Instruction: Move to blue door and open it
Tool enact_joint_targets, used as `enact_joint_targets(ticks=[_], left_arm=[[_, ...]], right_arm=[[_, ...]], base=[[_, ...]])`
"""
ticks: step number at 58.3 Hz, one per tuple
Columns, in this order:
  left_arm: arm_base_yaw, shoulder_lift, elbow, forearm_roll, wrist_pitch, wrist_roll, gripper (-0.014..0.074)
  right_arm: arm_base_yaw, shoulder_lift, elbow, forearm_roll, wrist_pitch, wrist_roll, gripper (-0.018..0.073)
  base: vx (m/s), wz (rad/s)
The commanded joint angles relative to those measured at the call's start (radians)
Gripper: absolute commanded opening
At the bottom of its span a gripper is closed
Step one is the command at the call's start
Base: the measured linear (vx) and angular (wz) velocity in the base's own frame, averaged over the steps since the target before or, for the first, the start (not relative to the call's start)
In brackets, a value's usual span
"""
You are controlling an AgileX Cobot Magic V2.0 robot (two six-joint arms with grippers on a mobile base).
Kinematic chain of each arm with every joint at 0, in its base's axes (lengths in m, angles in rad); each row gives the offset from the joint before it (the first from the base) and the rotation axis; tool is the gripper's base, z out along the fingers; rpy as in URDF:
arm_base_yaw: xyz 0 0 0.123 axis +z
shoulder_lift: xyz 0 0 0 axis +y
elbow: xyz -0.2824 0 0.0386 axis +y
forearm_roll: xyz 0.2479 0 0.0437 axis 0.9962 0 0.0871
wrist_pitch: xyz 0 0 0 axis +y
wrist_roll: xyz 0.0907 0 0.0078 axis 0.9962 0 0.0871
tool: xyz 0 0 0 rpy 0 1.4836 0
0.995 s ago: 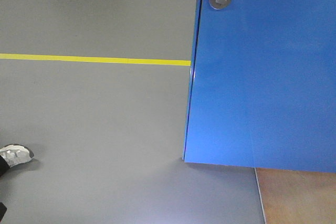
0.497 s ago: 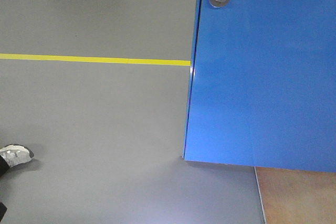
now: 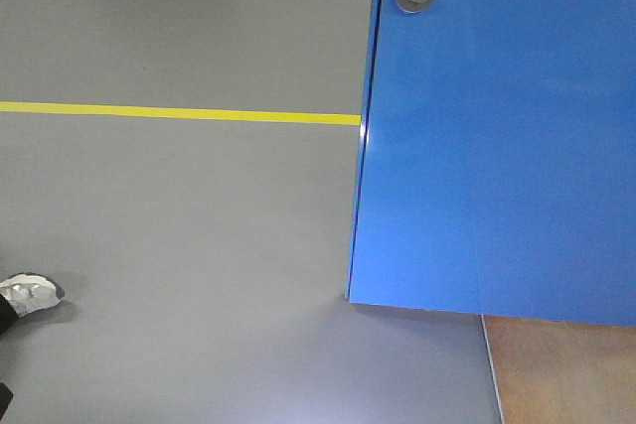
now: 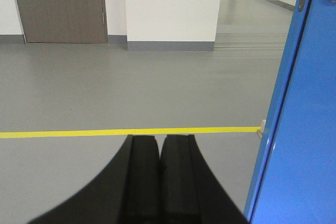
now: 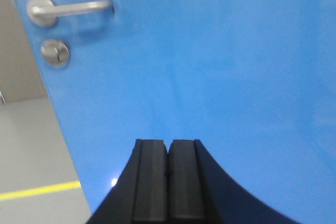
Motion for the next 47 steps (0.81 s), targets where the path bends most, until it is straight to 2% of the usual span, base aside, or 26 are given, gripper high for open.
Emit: enact_joint_targets(ticks=[1, 7, 47], left_arm=[[-0.002, -0.014, -0.025, -0.006, -0.087, -0.003, 0.0073], [-0.002, -0.014, -0.025, -0.006, -0.087, -0.003, 0.0073], [-0.002, -0.014, -0.025, -0.006, -0.087, -0.003, 0.0073]], right_arm=[[-0.002, -0.014, 0.005, -0.009, -0.101, -0.005, -0.0001], [-0.002, -0.014, 0.084, -0.021, -0.109, -0.005, -0.0001], [-0.003, -0.014, 0.084, -0.02, -0.087, -0.005, -0.0001]], base=[[0.0, 0.0], [0.0, 0.0], [0.0, 0.0]])
